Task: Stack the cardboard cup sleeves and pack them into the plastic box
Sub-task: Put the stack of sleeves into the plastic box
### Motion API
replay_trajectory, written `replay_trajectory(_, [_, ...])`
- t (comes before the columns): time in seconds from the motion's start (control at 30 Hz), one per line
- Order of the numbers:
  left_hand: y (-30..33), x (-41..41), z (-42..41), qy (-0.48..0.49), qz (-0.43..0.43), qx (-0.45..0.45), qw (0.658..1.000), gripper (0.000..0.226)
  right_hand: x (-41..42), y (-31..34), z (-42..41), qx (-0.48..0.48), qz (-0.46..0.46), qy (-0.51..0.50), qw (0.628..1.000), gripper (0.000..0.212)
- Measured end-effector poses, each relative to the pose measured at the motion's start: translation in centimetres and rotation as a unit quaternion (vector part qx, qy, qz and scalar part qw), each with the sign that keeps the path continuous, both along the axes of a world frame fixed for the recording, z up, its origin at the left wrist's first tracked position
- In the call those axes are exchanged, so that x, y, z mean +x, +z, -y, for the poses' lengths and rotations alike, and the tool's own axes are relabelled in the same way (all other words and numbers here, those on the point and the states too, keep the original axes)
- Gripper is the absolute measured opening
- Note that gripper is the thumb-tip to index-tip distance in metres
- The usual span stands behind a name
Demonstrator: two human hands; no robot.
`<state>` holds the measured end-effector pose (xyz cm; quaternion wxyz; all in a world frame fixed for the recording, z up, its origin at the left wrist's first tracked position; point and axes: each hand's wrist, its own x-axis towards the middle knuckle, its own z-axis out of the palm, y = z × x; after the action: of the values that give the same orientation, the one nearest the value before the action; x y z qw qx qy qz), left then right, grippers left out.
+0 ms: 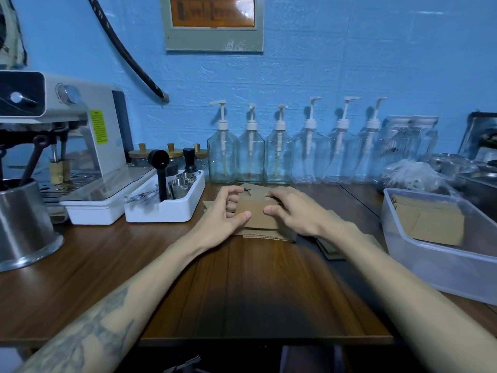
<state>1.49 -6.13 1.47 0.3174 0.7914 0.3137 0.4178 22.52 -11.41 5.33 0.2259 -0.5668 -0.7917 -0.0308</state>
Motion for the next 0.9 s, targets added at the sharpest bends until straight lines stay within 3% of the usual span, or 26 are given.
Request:
replay_trajectory(0.27, [2.2, 3.3, 2.6, -0.086, 0.016, -0.03, 0.996, 0.06, 4.8, 6.0, 6.7, 0.016, -0.092, -0.064, 0.994, 0.027])
replay_trajectory(0.37, [2.6, 6.7, 4.5, -0.113, 0.01, -0.024, 0.993, 0.05, 8.0, 7.2, 9.8, 0.027, -0.099, -0.107, 0.989, 0.025])
replay_trajectory(0.6, [3.0, 16.5, 7.7, -0.119, -0.001, -0.023, 0.993, 0.026, 16.2, 7.3, 16.3, 0.006, -0.086, -0.22, 0.972, 0.026])
replay_trajectory(0.9, [2.2, 23.3, 8.8, -0.13, -0.048, -0.089, 0.986, 0.04, 20.9, 3.7, 16.7, -0.117, 0.024, -0.296, 0.948, 0.037])
